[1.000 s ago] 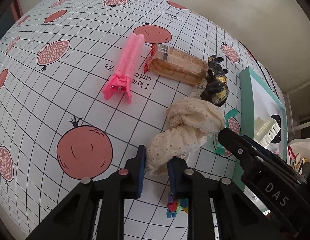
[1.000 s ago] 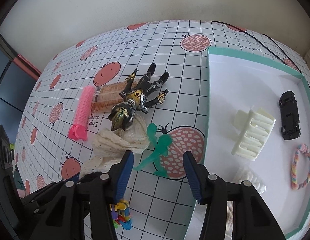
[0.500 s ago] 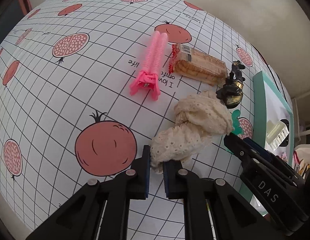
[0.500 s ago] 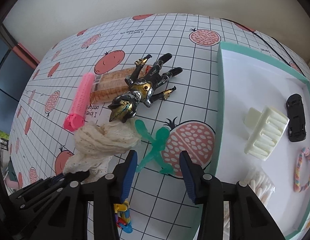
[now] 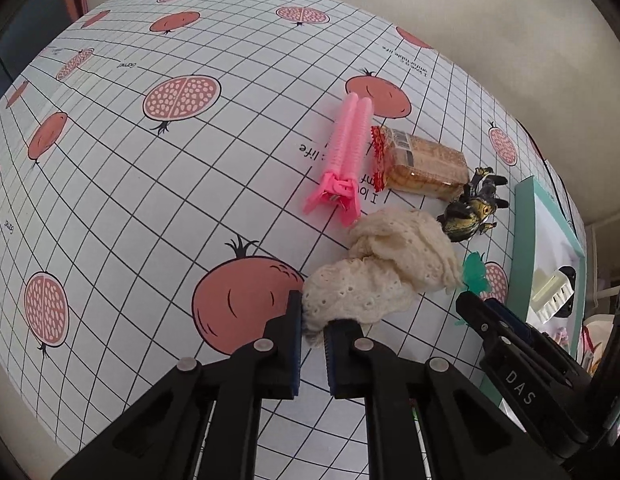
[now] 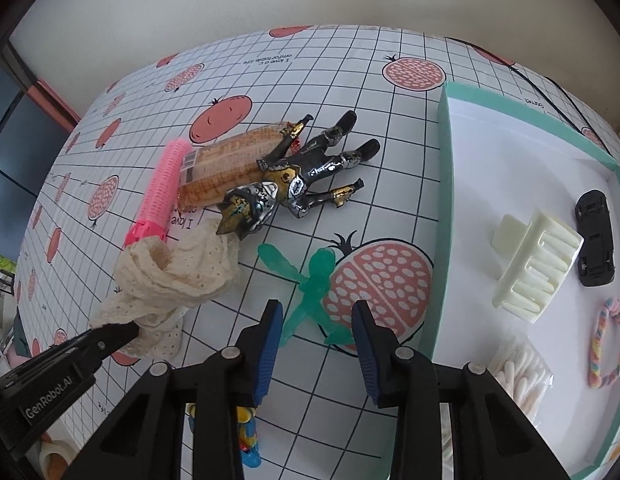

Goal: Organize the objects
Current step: 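Grasp the cream lace cloth with the left tool while the right tool grasps the green figure, then carry the lace cloth and green figure with both tools over the tray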

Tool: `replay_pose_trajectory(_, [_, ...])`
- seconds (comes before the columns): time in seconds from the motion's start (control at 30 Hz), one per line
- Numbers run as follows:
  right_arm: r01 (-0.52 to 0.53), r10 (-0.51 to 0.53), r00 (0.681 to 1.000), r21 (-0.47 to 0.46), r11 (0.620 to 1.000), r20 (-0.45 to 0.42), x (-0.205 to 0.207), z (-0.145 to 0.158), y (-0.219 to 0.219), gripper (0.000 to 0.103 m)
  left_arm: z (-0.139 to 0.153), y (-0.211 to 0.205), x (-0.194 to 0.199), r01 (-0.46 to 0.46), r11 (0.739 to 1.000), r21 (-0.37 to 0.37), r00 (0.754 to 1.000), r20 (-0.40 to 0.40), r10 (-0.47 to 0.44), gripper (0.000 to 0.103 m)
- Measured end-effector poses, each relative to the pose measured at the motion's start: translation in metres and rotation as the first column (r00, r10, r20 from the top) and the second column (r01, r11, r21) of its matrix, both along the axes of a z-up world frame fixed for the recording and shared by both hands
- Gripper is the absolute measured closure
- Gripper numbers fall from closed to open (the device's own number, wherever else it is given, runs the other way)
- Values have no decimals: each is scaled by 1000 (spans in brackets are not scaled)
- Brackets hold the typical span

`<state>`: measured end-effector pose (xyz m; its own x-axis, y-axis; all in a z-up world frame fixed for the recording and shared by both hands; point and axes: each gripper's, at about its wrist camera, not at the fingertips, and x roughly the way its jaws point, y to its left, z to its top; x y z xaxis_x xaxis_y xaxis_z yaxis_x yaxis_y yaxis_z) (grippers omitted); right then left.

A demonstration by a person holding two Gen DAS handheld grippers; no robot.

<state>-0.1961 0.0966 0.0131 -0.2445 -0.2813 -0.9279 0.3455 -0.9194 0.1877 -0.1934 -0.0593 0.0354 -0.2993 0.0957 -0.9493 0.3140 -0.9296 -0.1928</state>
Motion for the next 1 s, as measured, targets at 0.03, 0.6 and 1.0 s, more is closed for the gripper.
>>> replay_pose_trajectory(0.03, [-1,1,1000,-3,1000,3,0,0,0,66,4,-1,-1,-2,1000,2,1000,-12,2,94])
replay_pose_trajectory(0.6, [-10,10,1000,-56,998,-5,2,25,9,82,93,-23,16,-45,999,13,968,-248,46,94])
replay_pose_trajectory(1.0, [-25,25,1000,-11,1000,2,2,13,0,82,94,-23,16,-45,999,15,968,-247,47,94])
